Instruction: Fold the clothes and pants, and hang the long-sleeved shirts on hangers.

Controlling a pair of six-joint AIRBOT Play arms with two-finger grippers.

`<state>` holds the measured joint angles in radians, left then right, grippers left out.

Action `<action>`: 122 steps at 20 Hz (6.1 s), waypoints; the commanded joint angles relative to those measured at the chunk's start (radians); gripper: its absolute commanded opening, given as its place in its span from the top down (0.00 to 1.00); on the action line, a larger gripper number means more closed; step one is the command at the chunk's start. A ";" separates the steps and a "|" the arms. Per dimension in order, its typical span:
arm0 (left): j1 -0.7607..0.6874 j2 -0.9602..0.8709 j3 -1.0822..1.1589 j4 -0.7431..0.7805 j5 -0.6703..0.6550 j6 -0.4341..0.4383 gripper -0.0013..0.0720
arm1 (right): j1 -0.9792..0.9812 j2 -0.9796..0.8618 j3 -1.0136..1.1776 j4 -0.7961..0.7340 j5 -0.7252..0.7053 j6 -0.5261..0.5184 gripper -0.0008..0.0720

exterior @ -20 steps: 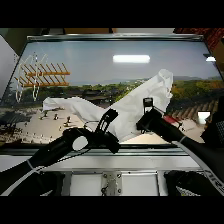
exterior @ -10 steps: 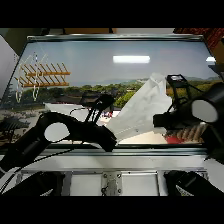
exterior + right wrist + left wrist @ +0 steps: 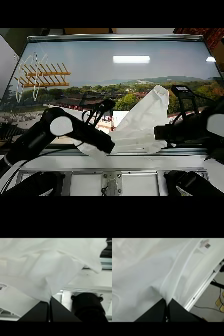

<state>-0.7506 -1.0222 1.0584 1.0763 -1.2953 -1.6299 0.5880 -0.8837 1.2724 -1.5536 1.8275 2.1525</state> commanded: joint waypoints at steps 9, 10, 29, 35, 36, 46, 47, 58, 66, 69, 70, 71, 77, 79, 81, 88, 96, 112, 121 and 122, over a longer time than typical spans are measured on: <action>0.021 -0.180 0.001 -0.002 0.034 0.053 0.96 | 0.057 -0.214 -0.002 -0.058 -0.127 -0.103 0.96; -0.003 -0.170 0.001 -0.001 0.028 0.053 0.96 | 0.077 -0.214 -0.002 -0.058 -0.114 -0.103 0.96; 0.560 0.010 0.002 0.099 0.080 0.090 0.04 | 0.107 -0.214 -0.002 -0.058 -0.084 -0.103 0.96; 0.881 -0.209 0.226 0.430 0.196 0.100 0.04 | 0.107 -0.214 -0.002 -0.058 -0.084 -0.103 0.96; 0.918 -0.263 0.282 0.454 0.209 0.123 0.04 | 0.107 -0.214 -0.002 -0.058 -0.084 -0.103 0.96; 1.025 -0.815 0.745 0.599 0.262 0.190 0.04 | 0.107 -0.214 -0.002 -0.058 -0.084 -0.103 0.96; 1.015 -0.861 0.785 0.644 0.257 0.190 0.04 | 0.107 -0.215 -0.002 -0.058 -0.084 -0.103 0.96; 1.031 -1.135 0.972 0.739 0.249 0.246 0.04 | 0.107 -0.215 -0.002 -0.058 -0.084 -0.103 0.96; 1.039 -1.163 0.971 0.735 0.277 0.246 0.04 | 0.107 -0.215 -0.002 -0.058 -0.084 -0.103 0.96; 1.039 -1.163 0.971 0.734 0.278 0.246 0.04 | 0.107 -0.215 -0.002 -0.058 -0.084 -0.103 0.96; 1.039 -1.163 0.971 0.733 0.278 0.246 0.08 | 0.107 -0.215 -0.002 -0.058 -0.084 -0.103 0.96; 1.039 -1.163 0.971 0.732 0.273 0.246 0.35 | 0.107 -0.215 -0.002 -0.058 -0.084 -0.103 0.96; 1.039 -1.162 0.971 0.731 0.241 0.246 0.97 | 0.107 -0.215 -0.002 -0.058 -0.084 -0.103 0.96; 1.036 -1.156 0.971 0.731 0.224 0.246 0.97 | 0.107 -0.215 -0.002 -0.058 -0.084 -0.103 0.96; 1.032 -1.139 0.971 0.730 0.190 0.246 0.97 | 0.107 -0.215 -0.002 -0.058 -0.084 -0.103 0.96; 0.983 -0.990 0.971 0.740 0.143 0.246 0.97 | 0.107 -0.216 -0.002 -0.058 -0.084 -0.103 0.96; 0.885 -0.829 0.971 0.791 0.111 0.224 0.97 | 0.107 -0.216 -0.002 -0.058 -0.084 -0.103 0.96; 0.785 -0.303 0.697 0.113 -0.331 0.864 0.97 | 0.107 -0.216 -0.002 -0.058 -0.084 -0.103 0.96; 0.931 -0.110 0.278 -0.036 -0.378 1.405 0.97 | 0.107 -0.216 -0.002 -0.058 -0.084 -0.103 0.96; 0.945 -0.105 0.240 -0.051 -0.377 1.413 0.97 | 0.107 -0.216 -0.002 -0.058 -0.084 -0.103 0.96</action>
<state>0.1459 -1.1664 1.4178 1.1282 -1.6661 -0.4057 0.6941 -1.0992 1.2709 -1.6119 1.7432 2.0487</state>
